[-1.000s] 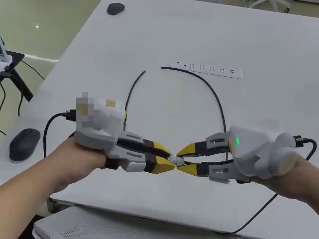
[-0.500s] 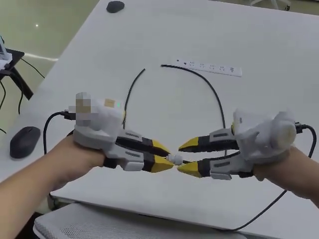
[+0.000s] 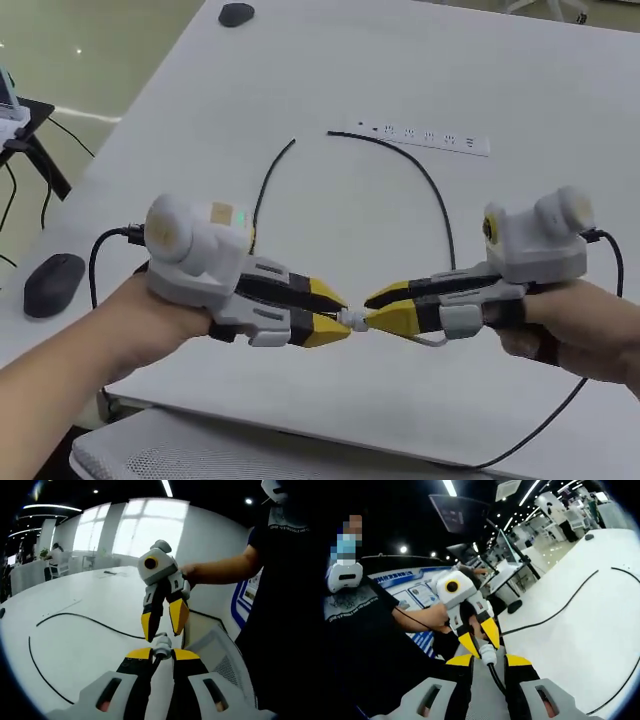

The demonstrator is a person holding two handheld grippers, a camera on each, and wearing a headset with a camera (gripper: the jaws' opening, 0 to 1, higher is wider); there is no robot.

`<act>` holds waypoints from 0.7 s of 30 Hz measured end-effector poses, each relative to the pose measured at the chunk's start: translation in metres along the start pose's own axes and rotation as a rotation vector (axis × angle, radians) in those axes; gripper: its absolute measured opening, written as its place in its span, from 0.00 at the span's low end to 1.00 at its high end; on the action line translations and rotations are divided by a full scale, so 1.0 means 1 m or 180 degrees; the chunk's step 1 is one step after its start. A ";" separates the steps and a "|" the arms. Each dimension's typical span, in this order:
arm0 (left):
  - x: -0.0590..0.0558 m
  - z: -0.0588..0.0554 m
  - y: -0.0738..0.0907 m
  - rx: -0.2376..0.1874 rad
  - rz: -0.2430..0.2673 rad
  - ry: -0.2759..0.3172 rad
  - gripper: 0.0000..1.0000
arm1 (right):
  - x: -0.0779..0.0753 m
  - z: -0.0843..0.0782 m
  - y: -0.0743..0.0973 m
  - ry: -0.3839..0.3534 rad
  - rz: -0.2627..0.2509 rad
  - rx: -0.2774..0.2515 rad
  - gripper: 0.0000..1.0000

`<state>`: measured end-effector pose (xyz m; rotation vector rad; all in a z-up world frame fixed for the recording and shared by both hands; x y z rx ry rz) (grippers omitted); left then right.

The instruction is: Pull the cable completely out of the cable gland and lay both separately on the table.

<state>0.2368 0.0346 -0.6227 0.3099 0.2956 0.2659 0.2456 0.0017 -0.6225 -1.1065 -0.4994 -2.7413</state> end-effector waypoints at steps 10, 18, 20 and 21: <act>0.002 -0.002 0.000 0.0033 0.0001 -0.0022 0.15 | 0.003 -0.007 -0.005 -0.0065 0.0122 0.0039 0.12; 0.002 -0.002 -0.001 0.0041 0.0006 0.0019 0.15 | 0.005 -0.007 -0.005 0.0031 0.0123 0.0035 0.08; 0.001 -0.002 -0.001 0.0042 0.0002 0.0049 0.15 | 0.005 -0.007 -0.005 0.0262 0.0087 0.0055 0.08; 0.002 -0.002 -0.001 0.0043 0.0009 0.0045 0.15 | 0.004 -0.007 -0.005 0.0347 0.0054 0.0057 0.08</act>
Point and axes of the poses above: the centre of the closed fingertips' face, and the gripper's own axes: y roughly backward along the fingers, x roughly to its left, z roughly out of its top, the point moved 2 cm from there along y, roughly backward along the fingers, and after that the axes turned 2 degrees about -x, right-handed, at the moved point
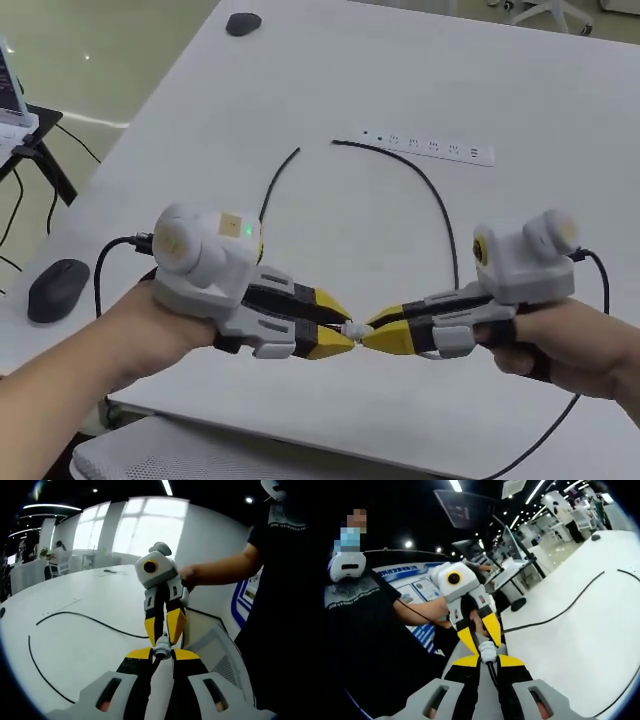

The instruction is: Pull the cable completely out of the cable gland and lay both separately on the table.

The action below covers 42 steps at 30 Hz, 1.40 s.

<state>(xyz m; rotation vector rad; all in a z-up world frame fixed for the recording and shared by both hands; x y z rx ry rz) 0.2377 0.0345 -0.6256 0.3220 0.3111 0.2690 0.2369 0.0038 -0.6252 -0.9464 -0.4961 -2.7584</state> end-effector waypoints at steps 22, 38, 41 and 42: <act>-0.003 -0.002 0.003 -0.0080 -0.0058 0.0538 0.15 | 0.008 -0.004 -0.004 0.2445 -0.0776 0.0527 0.07; -0.007 -0.004 0.000 -0.0132 -0.0082 0.0744 0.15 | 0.009 -0.008 -0.003 0.2883 -0.1004 0.0640 0.08; -0.007 -0.003 -0.001 -0.0129 -0.0078 0.0695 0.15 | 0.009 -0.008 -0.003 0.2842 -0.1016 0.0633 0.08; -0.008 -0.003 -0.001 -0.0126 -0.0081 0.0685 0.15 | 0.009 -0.008 -0.003 0.2819 -0.1014 0.0632 0.08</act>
Point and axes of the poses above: the centre of the closed fingertips' face, and the gripper's own axes: y roughly backward along the fingers, x roughly to its left, z roughly out of its top, the point moved 2 cm from there along y, roughly backward along the fingers, and after that the axes turned 2 degrees about -x, right-handed, at the moved point
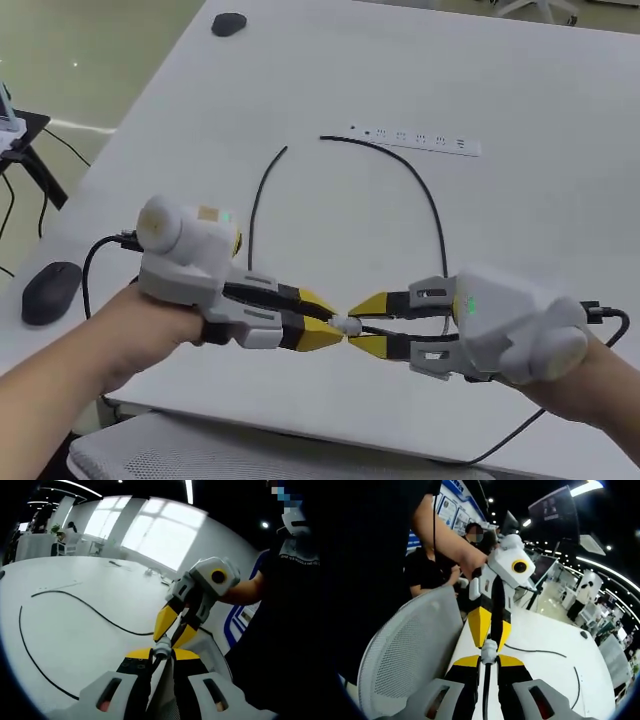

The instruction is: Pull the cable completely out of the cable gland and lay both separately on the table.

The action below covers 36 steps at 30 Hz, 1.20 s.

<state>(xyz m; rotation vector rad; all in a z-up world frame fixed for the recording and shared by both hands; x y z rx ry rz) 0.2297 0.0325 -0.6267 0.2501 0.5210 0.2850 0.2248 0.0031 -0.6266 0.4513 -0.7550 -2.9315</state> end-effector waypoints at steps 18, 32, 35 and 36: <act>0.000 0.004 0.003 -0.0014 0.0017 -0.0489 0.15 | -0.004 0.001 0.004 -0.0583 -0.0111 0.0010 0.16; 0.008 0.007 0.003 -0.0003 0.0131 -0.0614 0.15 | -0.008 -0.019 0.011 -0.0882 -0.1014 0.0675 0.12; 0.010 0.011 0.003 -0.0014 0.0136 -0.0621 0.15 | -0.011 -0.020 0.009 -0.0925 -0.1129 0.0711 0.09; 0.010 0.011 0.003 -0.0004 0.0132 -0.0634 0.15 | -0.011 -0.020 0.009 -0.0939 -0.1163 0.0721 0.07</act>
Point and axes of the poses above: the centre of the closed fingertips' face, and the gripper's own axes: y roughly backward along the fingers, x roughly to its left, z roughly out of its top, the point moved 2 cm from there along y, roughly backward along the fingers, and after that the axes turned 2 degrees about -x, right-handed, at the moved point
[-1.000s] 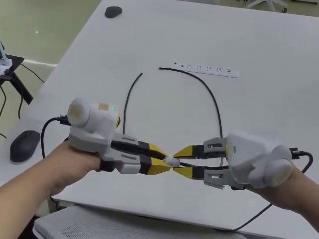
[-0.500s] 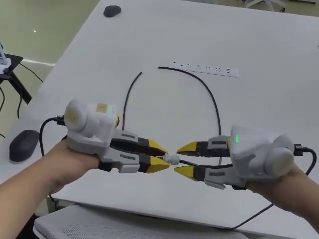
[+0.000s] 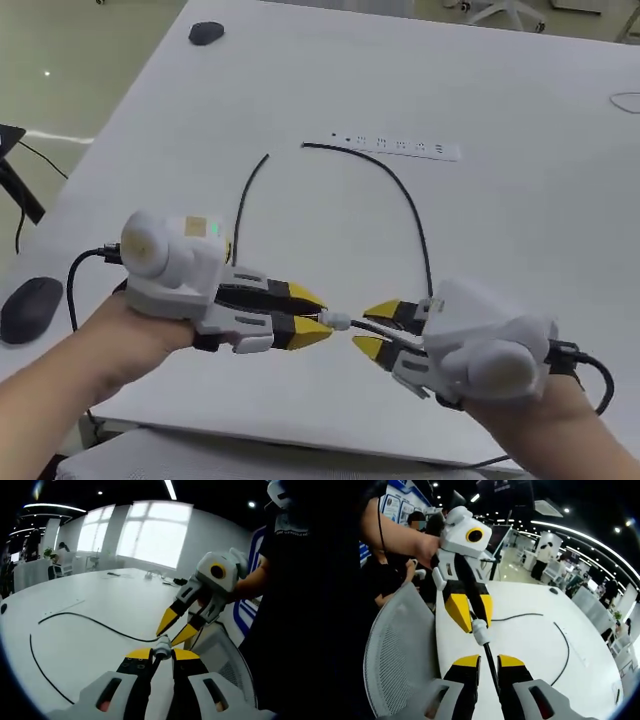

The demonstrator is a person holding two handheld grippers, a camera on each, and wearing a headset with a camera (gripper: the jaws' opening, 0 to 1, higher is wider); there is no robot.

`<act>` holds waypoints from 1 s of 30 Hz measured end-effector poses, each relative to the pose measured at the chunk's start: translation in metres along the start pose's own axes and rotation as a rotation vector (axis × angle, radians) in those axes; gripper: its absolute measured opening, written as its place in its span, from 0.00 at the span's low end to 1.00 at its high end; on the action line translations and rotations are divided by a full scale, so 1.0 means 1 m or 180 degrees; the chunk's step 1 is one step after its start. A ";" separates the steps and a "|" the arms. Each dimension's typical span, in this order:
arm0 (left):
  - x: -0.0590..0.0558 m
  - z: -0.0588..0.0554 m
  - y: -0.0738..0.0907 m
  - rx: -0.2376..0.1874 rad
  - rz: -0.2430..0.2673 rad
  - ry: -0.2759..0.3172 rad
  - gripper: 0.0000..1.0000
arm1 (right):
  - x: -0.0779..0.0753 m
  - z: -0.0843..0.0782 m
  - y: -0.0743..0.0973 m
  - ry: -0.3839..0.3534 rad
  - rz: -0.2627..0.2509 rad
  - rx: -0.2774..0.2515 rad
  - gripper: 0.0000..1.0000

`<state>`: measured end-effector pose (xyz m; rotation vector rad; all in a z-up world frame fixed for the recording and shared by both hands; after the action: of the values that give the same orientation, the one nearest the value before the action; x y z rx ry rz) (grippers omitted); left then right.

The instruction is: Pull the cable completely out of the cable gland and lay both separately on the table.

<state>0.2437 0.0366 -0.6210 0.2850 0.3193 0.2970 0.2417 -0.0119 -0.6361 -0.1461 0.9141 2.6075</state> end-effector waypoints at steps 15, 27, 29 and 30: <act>0.004 0.003 -0.003 0.0048 0.0003 -0.0078 0.15 | -0.004 0.009 0.000 0.0100 -0.0160 -0.0063 0.01; 0.001 0.000 -0.005 0.0074 0.0064 -0.0113 0.15 | -0.006 0.000 0.001 0.0007 -0.0059 -0.0005 0.00; 0.002 0.001 -0.005 0.0054 0.0082 -0.0110 0.15 | -0.008 -0.001 0.002 -0.0045 -0.0063 -0.0010 0.00; 0.002 0.002 -0.005 0.0048 0.0087 -0.0106 0.15 | -0.008 -0.001 0.002 -0.0041 -0.0067 -0.0008 0.00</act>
<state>0.2470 0.0326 -0.6215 0.3090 0.2850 0.3166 0.2482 -0.0167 -0.6343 -0.1387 0.9002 2.5872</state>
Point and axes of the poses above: the centre of the closed fingertips' face, and the gripper's own axes: y roughly backward along the fingers, x roughly to its left, z roughly out of its top, the point moved 2 cm from there along y, roughly backward along the fingers, and after that the axes turned 2 degrees about -x, right-handed, at the moved point
